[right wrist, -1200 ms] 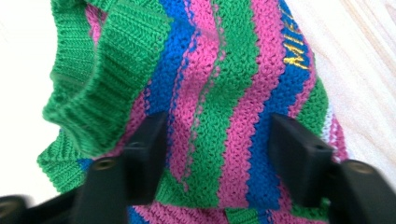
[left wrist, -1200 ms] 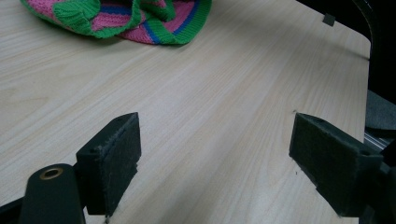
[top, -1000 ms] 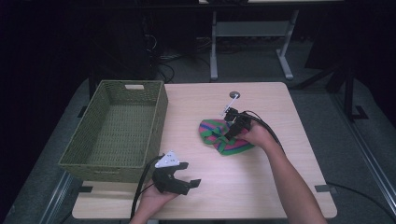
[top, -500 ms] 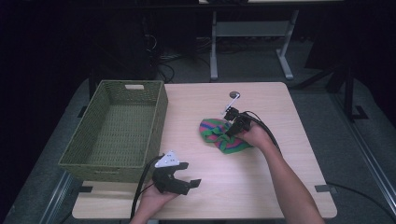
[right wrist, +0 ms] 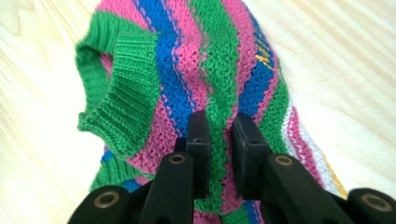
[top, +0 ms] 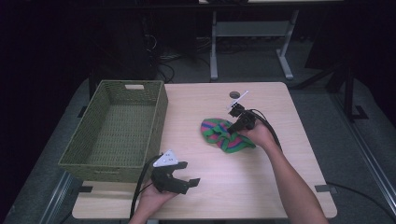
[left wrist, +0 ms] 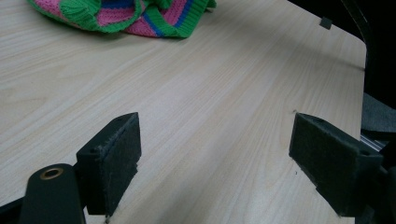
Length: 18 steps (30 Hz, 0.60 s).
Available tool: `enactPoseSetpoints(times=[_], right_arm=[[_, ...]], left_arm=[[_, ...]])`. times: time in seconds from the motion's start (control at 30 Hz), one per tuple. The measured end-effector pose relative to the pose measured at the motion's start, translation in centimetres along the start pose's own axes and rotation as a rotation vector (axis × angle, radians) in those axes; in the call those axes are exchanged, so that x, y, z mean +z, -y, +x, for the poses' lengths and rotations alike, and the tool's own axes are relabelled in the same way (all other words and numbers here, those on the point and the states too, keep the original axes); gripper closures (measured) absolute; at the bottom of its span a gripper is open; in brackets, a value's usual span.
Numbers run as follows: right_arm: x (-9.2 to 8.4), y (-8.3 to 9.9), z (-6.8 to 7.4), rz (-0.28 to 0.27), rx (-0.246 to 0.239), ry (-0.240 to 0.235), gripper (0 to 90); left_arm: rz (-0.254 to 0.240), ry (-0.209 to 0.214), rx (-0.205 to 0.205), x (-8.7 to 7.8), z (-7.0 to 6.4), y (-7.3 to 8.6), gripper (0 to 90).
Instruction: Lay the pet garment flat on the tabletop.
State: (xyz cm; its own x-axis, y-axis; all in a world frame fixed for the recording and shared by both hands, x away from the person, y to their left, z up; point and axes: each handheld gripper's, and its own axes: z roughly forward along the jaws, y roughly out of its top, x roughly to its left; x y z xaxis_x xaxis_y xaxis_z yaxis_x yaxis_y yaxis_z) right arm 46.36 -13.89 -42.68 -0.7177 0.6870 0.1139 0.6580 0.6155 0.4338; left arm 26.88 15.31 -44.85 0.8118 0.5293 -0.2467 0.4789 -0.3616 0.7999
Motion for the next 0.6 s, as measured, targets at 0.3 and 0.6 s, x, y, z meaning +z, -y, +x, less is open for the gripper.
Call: enactPoseSetpoints(times=[0.3, 0.6], right_arm=[[-1.9, 0.8, -0.6, -0.070, 0.050, -0.026, 78.8], [-3.7, 1.2, -1.2, -0.131, 0.096, -0.048, 79.3]], left_arm=[[0.000, -0.001, 0.003, 0.0, -0.1, 0.0, 16.5], [-0.010, 0.002, -0.012, -0.1, 0.1, 0.0, 16.5]])
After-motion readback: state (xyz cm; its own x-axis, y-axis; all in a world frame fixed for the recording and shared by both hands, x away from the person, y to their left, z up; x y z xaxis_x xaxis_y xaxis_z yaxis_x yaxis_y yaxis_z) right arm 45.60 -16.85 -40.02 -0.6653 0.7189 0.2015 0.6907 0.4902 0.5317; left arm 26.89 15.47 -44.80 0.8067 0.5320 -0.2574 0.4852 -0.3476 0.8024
